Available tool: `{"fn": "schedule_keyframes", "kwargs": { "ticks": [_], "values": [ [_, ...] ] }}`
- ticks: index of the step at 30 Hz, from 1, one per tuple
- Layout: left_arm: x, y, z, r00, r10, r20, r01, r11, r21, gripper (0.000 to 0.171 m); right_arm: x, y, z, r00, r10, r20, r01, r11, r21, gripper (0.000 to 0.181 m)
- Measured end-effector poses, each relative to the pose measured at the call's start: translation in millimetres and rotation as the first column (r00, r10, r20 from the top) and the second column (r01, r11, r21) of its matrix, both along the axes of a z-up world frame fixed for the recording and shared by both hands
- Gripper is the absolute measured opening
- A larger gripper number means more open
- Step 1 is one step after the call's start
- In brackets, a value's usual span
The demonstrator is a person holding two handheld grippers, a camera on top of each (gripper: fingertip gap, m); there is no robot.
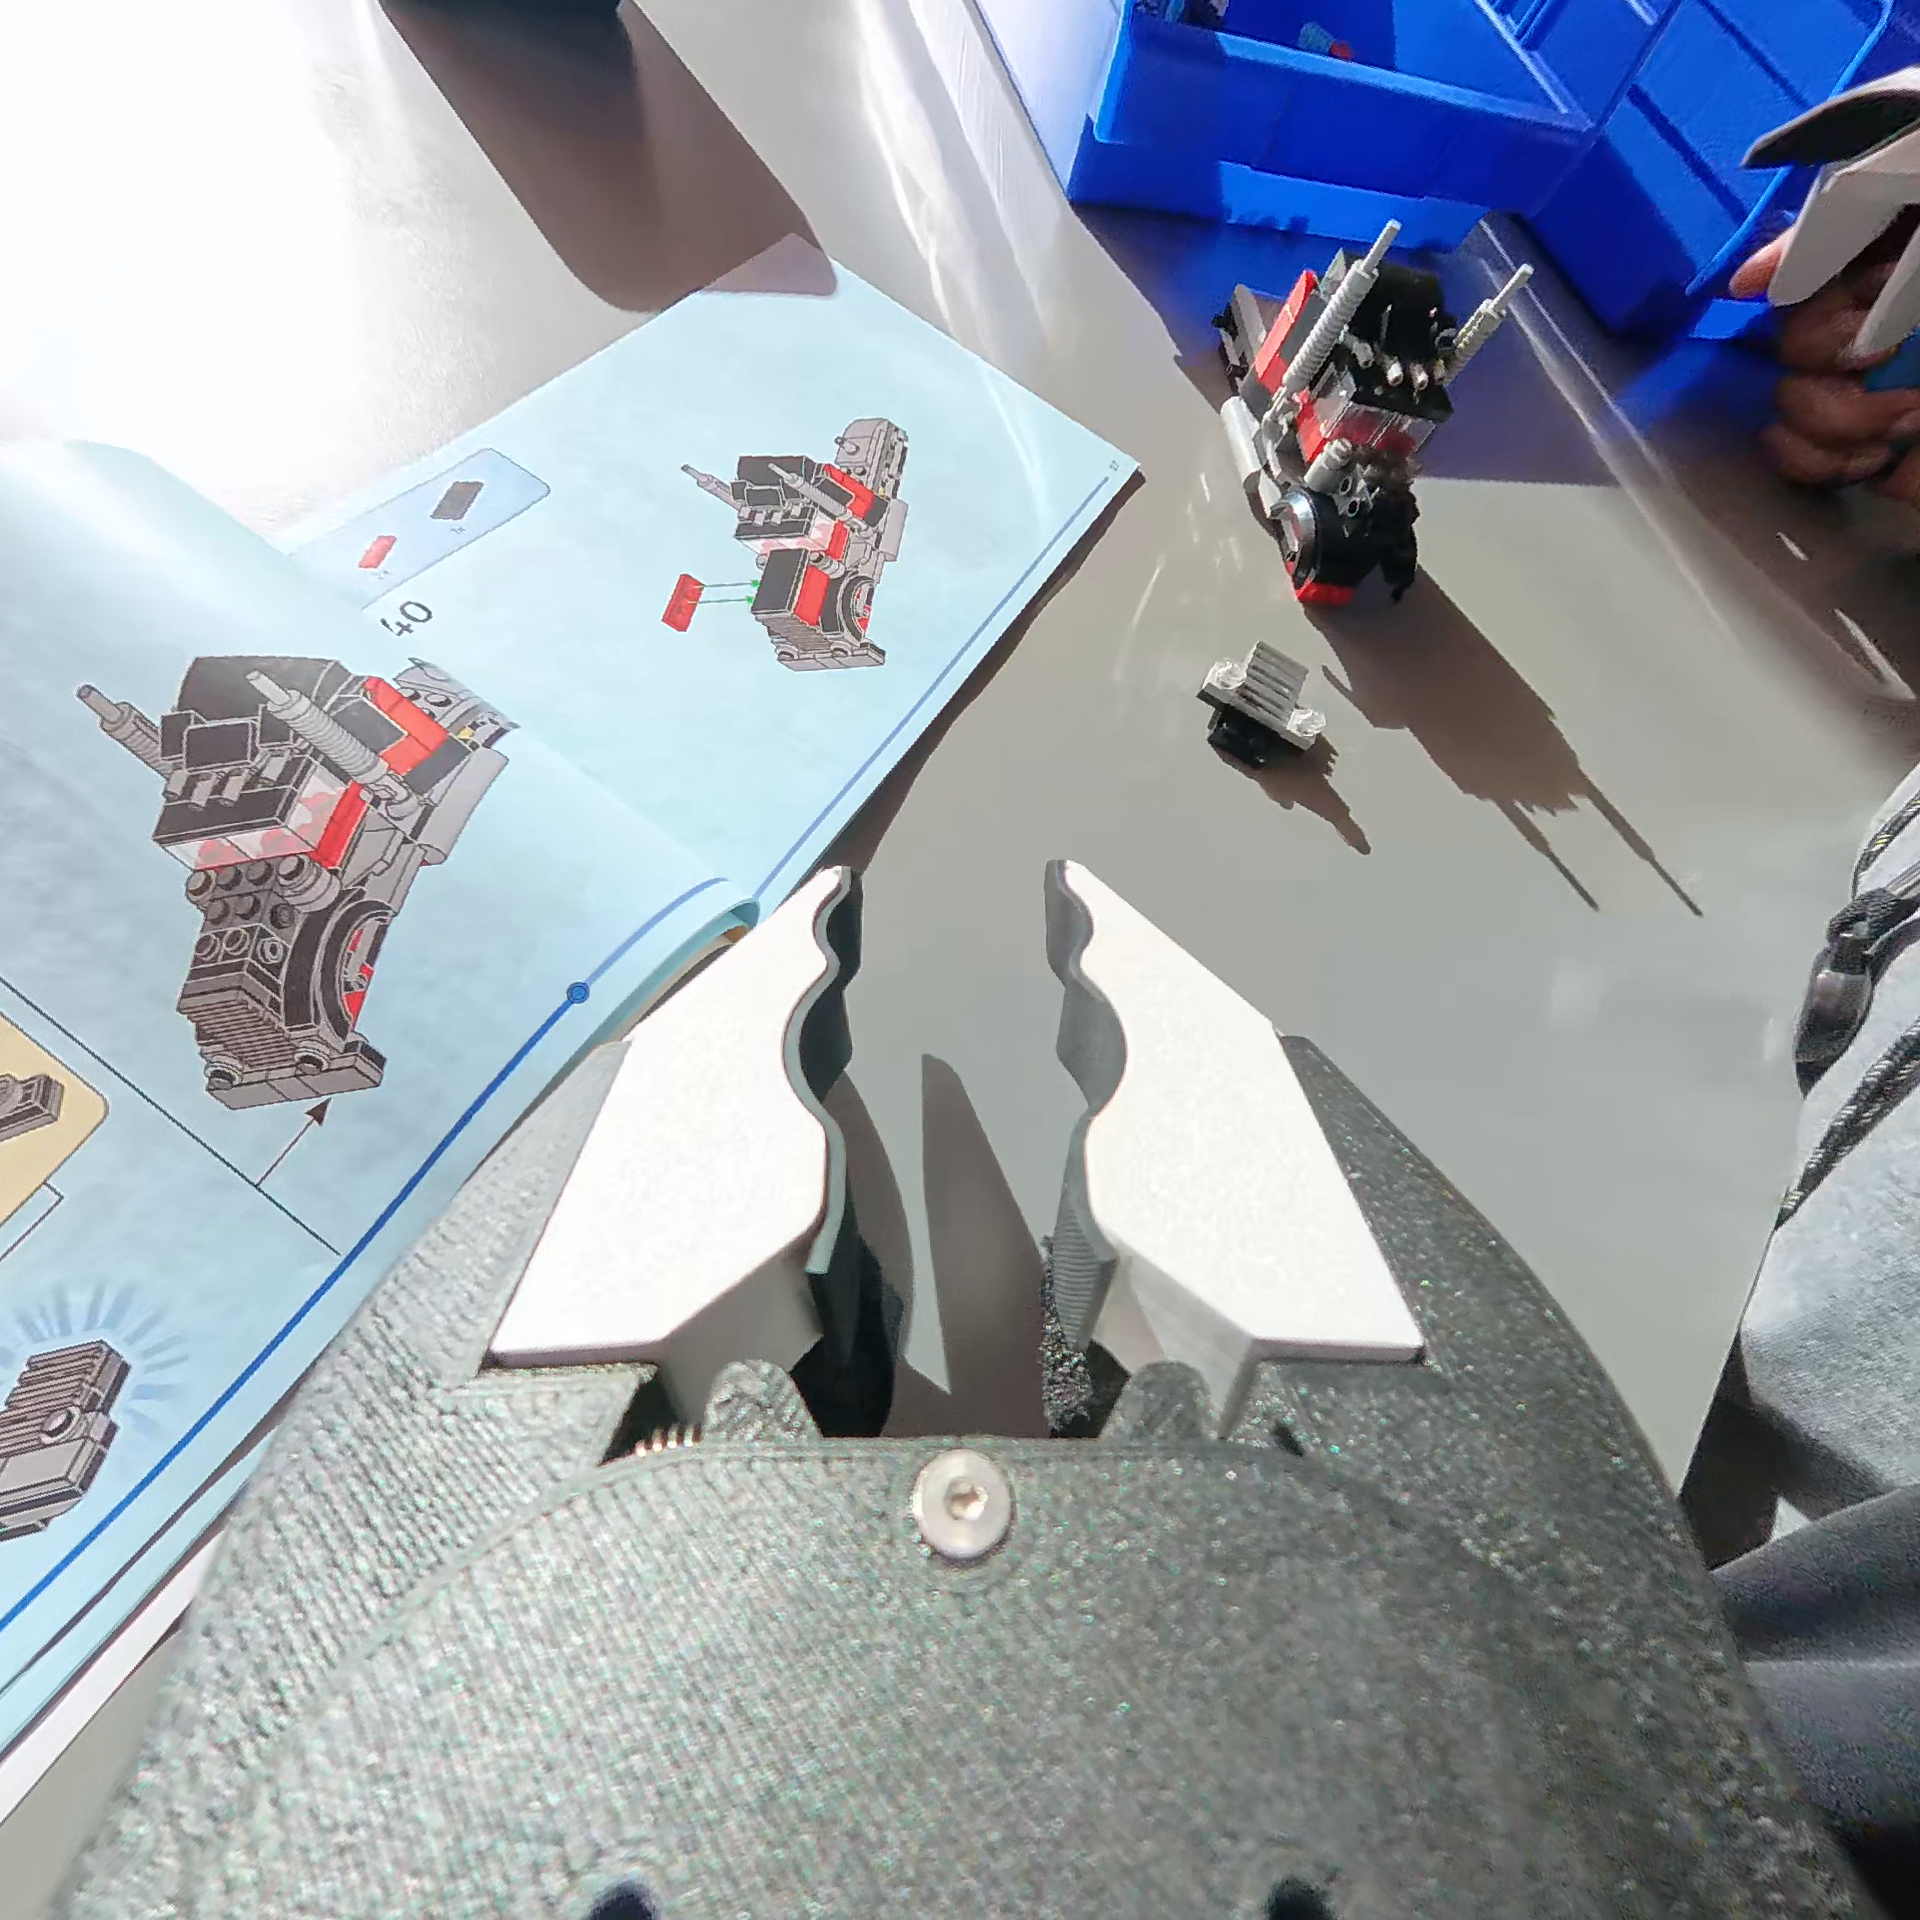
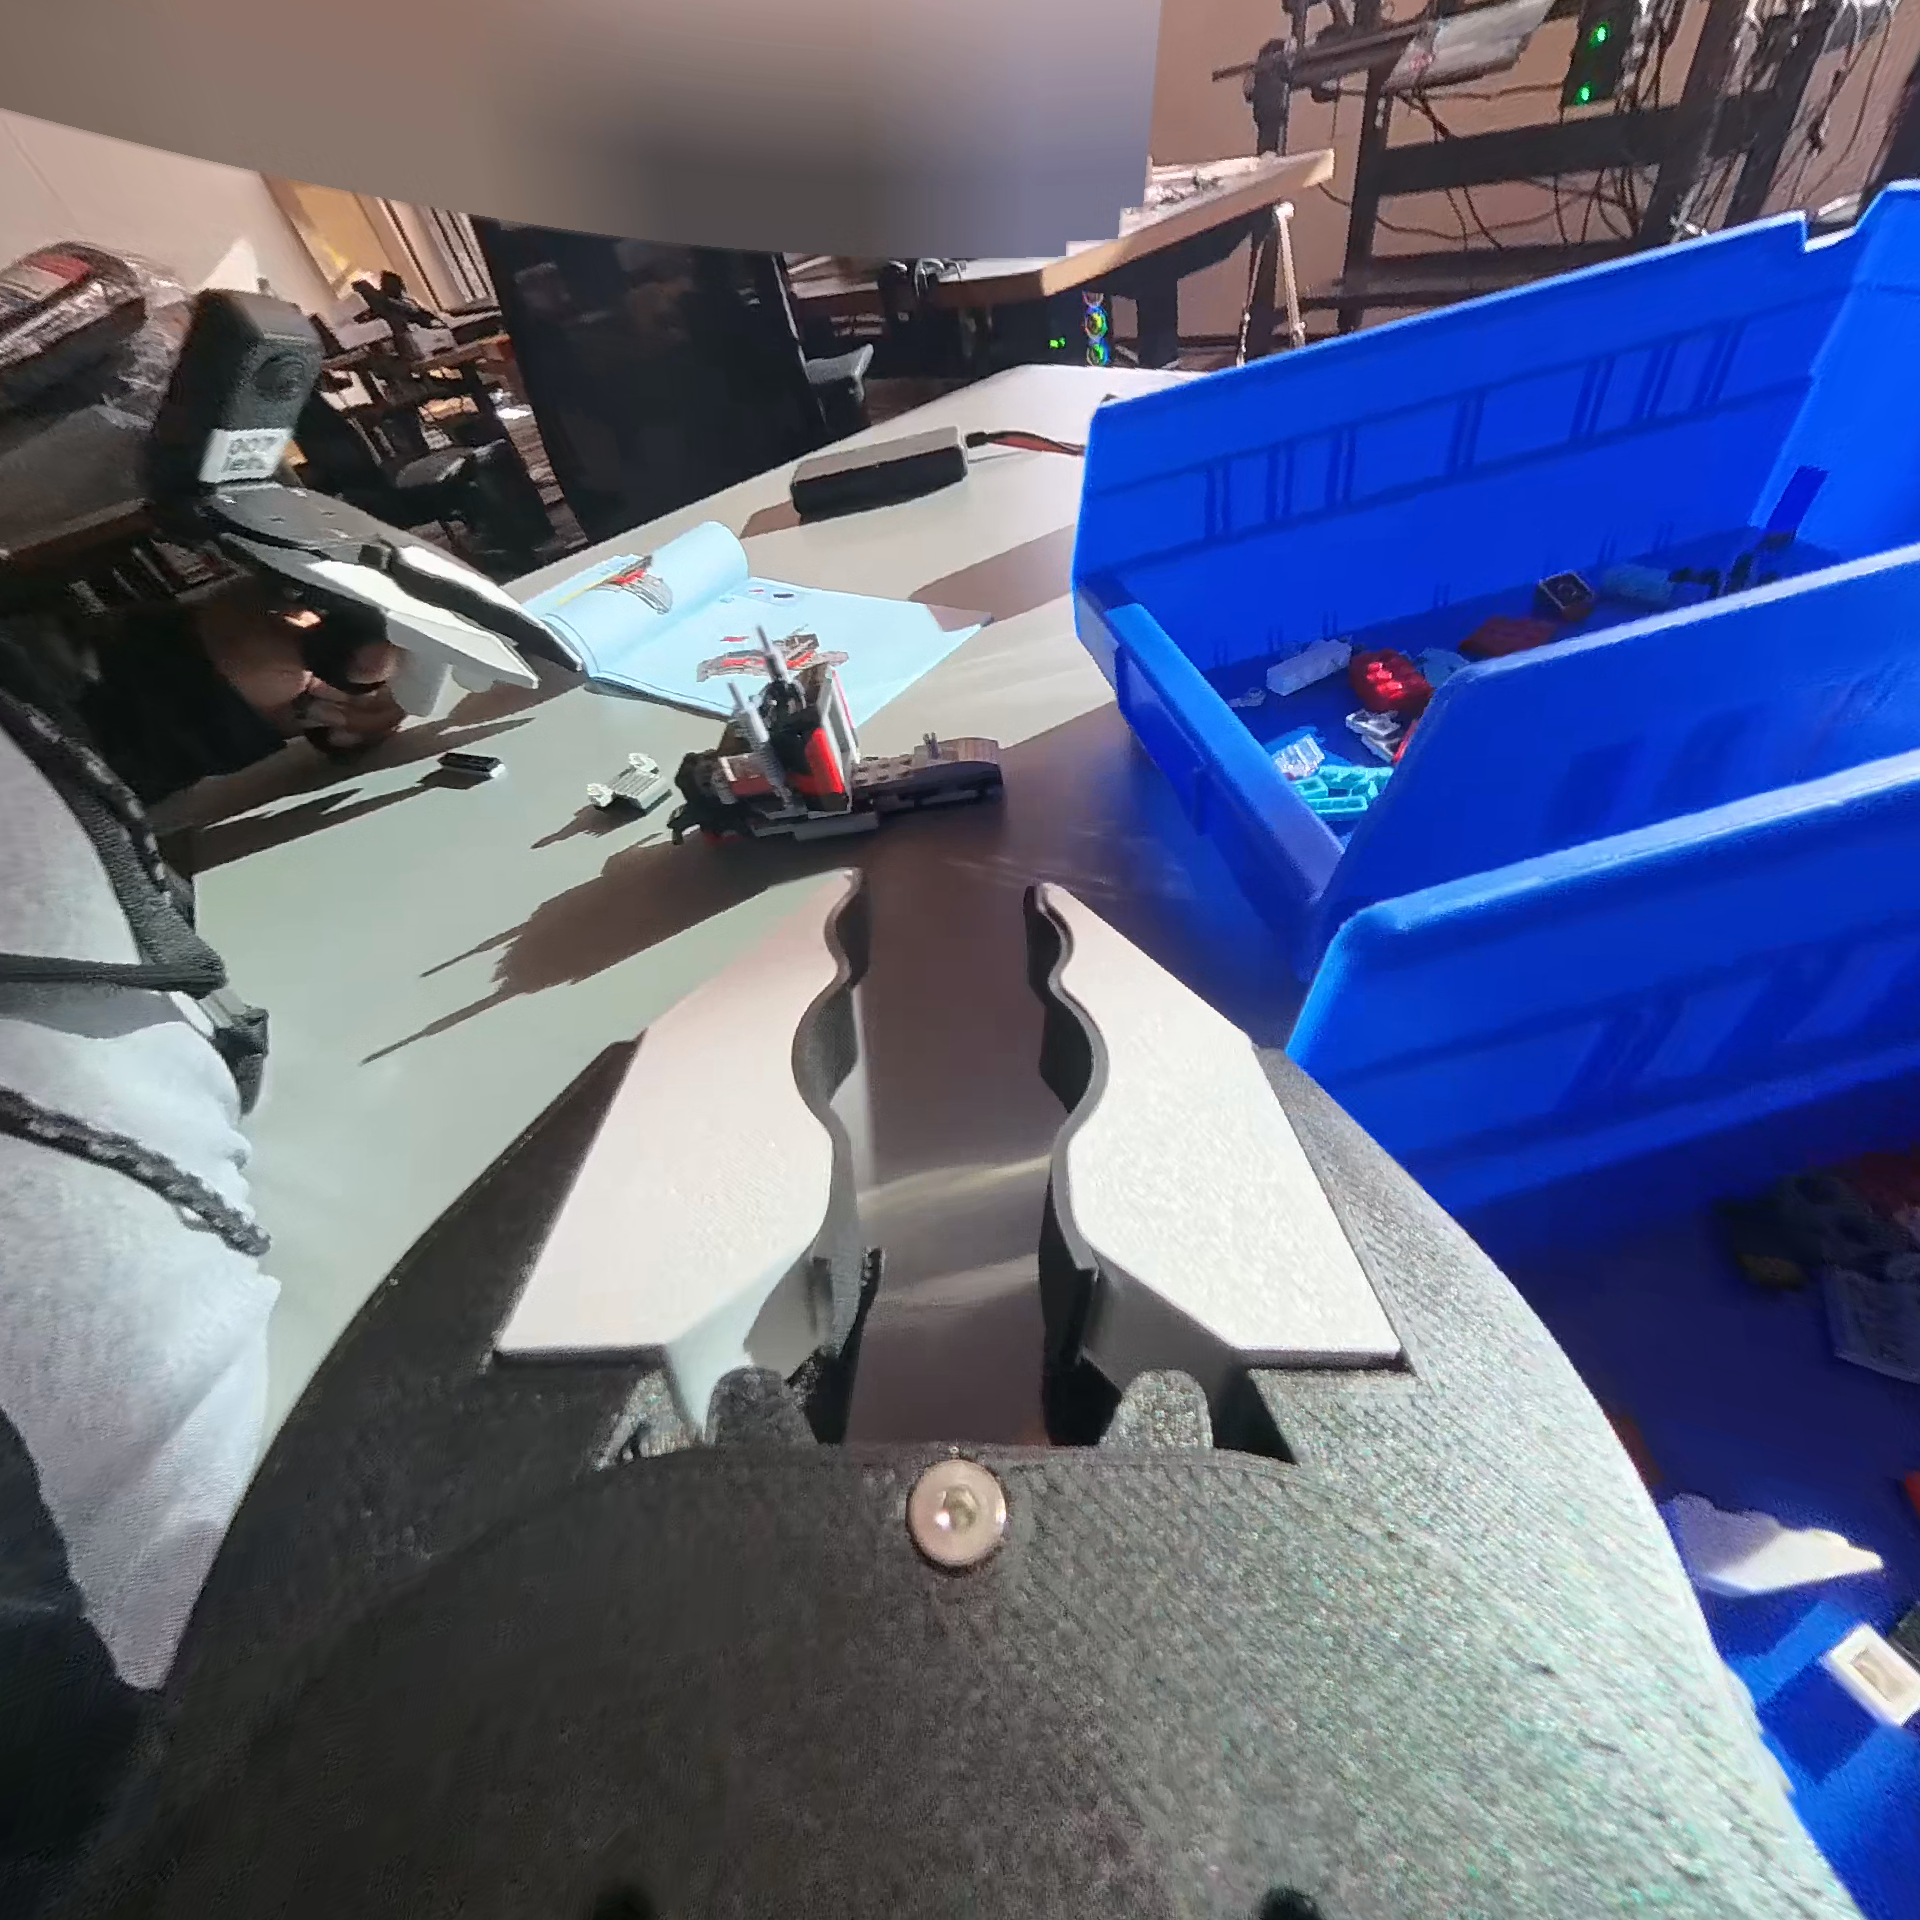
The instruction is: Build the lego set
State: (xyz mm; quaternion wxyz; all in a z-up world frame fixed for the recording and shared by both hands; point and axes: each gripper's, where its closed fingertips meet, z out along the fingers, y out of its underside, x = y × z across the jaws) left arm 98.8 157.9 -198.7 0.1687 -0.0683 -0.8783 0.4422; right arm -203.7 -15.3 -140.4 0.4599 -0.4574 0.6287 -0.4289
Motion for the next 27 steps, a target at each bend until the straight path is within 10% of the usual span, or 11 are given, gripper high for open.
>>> {"fn": "schedule_keyframes", "kwargs": {
  "ticks": [27],
  "values": [
    [3.0, -2.5, -3.1, 0.997, 0.039, 0.062, -0.039, 0.999, 0.0, 0.034, -87.7, -7.7, 14.9, 0.977, -0.152, 0.147, 0.136, 0.984, 0.111, 0.024]
  ]
}}
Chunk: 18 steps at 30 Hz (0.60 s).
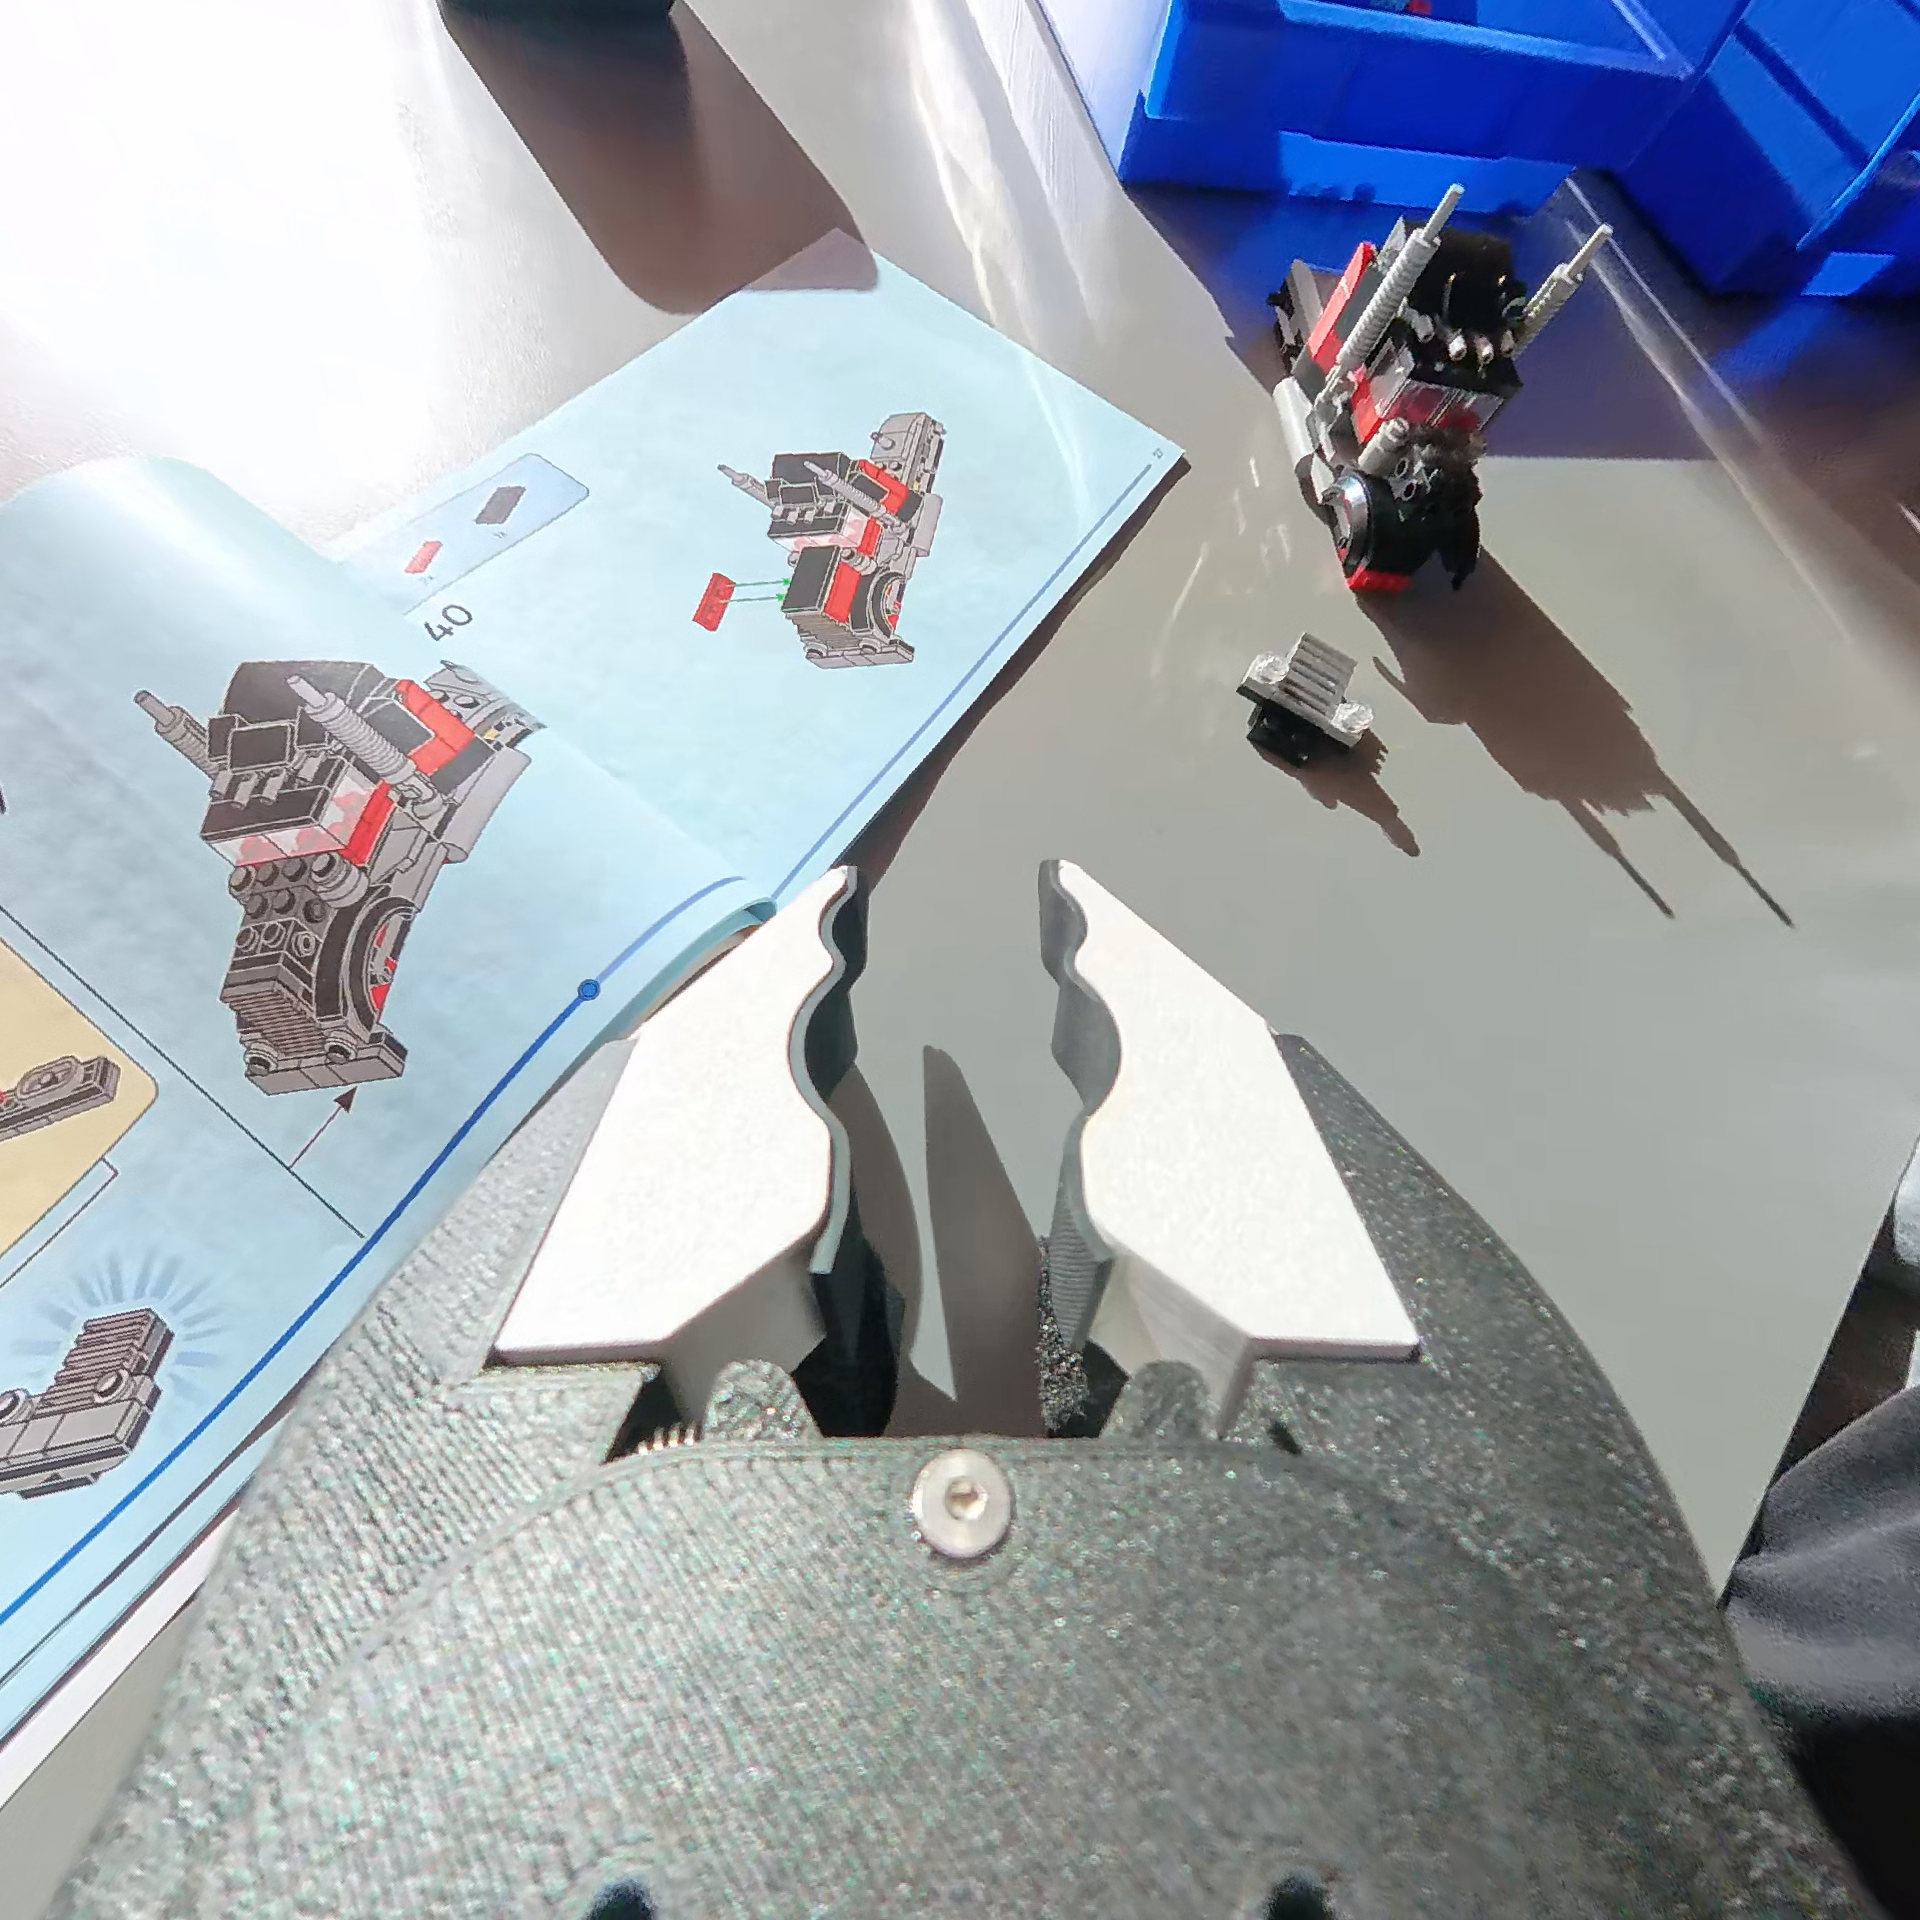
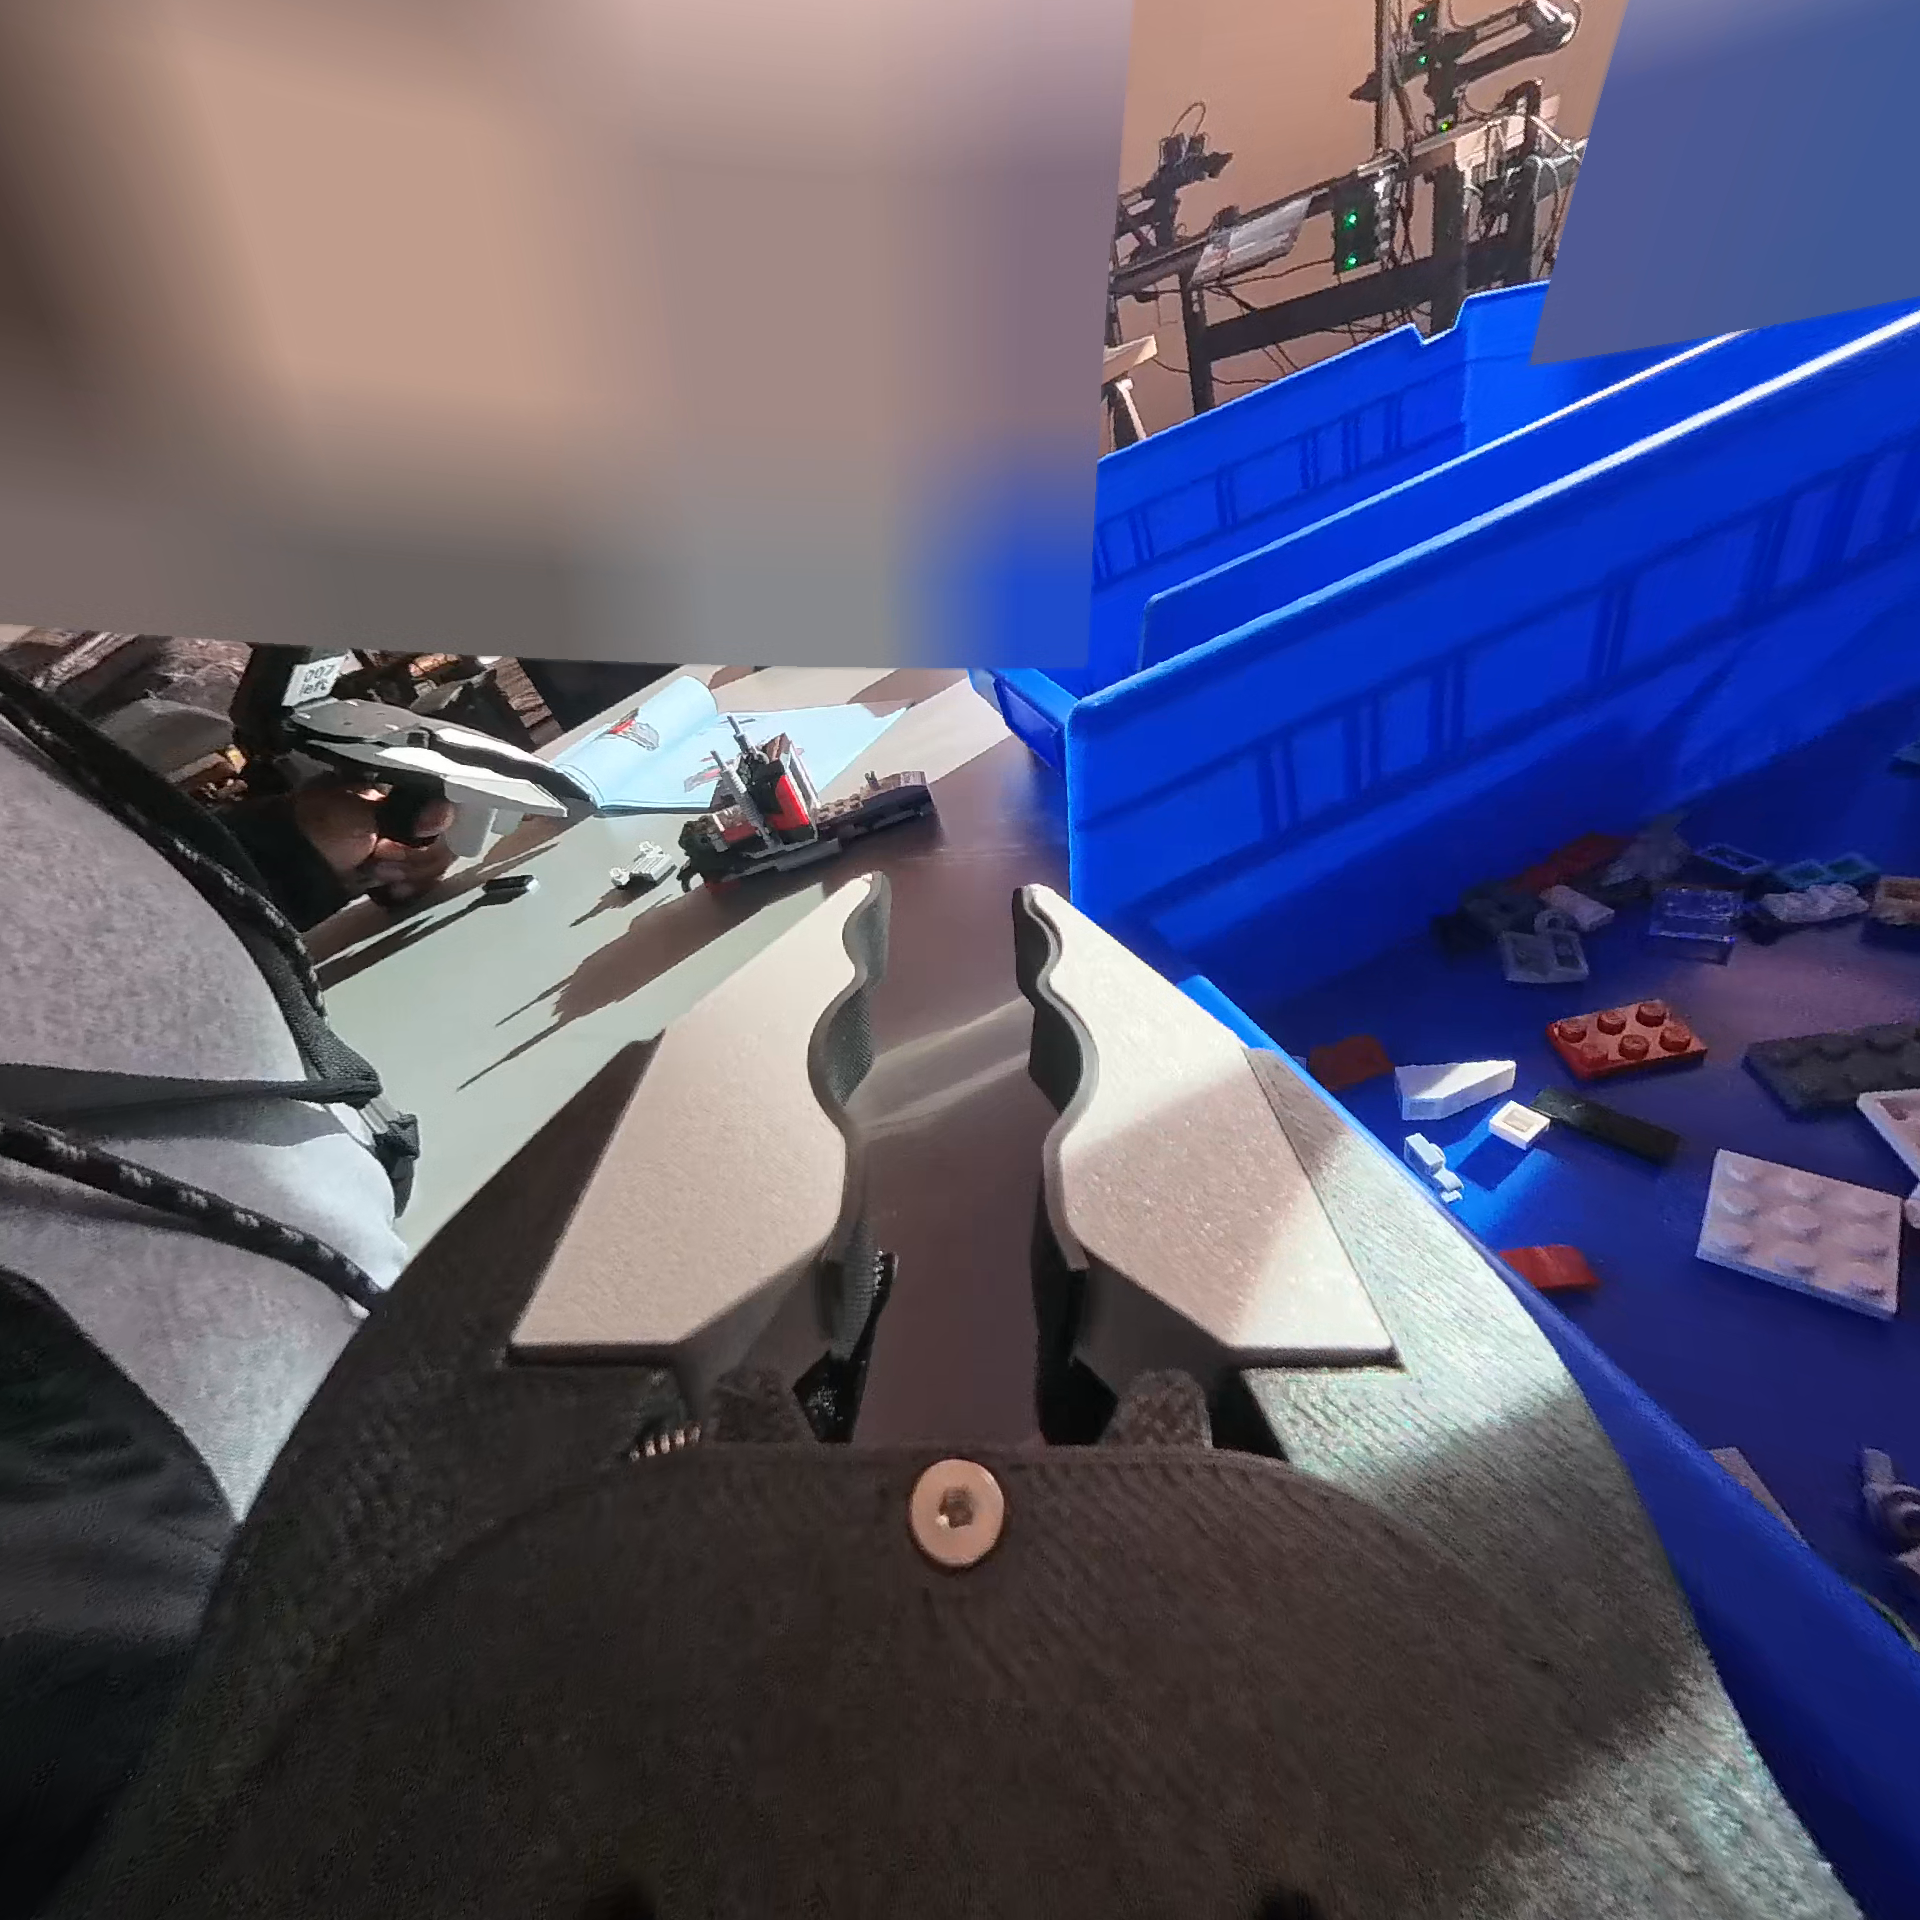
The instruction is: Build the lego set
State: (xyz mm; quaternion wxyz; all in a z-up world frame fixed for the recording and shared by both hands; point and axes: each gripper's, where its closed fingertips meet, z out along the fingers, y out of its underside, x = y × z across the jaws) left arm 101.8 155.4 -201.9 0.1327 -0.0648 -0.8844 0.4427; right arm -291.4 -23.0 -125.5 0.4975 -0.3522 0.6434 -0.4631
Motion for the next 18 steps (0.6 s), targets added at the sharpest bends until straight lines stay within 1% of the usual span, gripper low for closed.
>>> {"fn": "schedule_keyframes", "kwargs": {
  "ticks": [9, 18],
  "values": [
    [0.9, -0.3, -0.4, 1.0, 0.006, -0.002, -0.006, 1.0, 0.002, 0.033, -1.0, -4.1, -0.9, 1.0, -0.004, 0.01, 0.004, 0.999, 0.034, 0.024],
    [4.7, -0.6, 3.0, 0.999, 0.031, -0.007, -0.031, 0.999, -0.018, 0.031, -2.2, -10.4, -3.4, 0.999, -0.039, 0.001, 0.039, 0.998, 0.053, 0.023]
  ]
}}
